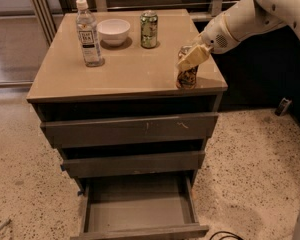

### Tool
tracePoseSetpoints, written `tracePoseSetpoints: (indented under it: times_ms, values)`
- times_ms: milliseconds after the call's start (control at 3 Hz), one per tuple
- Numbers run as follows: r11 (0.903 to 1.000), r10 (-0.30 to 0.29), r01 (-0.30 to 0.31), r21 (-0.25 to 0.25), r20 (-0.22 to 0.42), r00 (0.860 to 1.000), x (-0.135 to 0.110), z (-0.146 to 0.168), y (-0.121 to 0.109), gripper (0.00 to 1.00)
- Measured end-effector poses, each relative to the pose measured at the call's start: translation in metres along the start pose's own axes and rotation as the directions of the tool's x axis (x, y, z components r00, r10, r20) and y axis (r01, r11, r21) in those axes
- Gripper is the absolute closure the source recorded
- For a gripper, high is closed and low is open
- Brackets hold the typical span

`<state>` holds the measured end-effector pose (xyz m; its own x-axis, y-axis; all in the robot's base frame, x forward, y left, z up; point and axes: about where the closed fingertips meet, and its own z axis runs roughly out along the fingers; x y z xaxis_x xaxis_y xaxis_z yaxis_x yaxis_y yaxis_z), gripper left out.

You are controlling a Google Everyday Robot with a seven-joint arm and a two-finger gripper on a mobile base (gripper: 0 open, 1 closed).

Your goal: Place orange can into bottom drawer

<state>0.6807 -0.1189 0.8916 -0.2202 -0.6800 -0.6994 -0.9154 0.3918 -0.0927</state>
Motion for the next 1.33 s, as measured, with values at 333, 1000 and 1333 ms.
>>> tracePoseSetpoints:
  times_ms: [333, 1000, 1333]
  values:
    - [0.9999, -0.013, 0.013, 0.003, 0.012, 1.0, -0.003, -0.015, 0.02, 1.0]
    - [0.9984, -0.053, 0.053, -0.02, 0.01, 0.999, -0.009, -0.045, 0.095, 1.0]
    - [0.9947, -0.031, 0.03, -0.098, -0.002, 1.0, 0.043, -0.006, 0.129, 1.0]
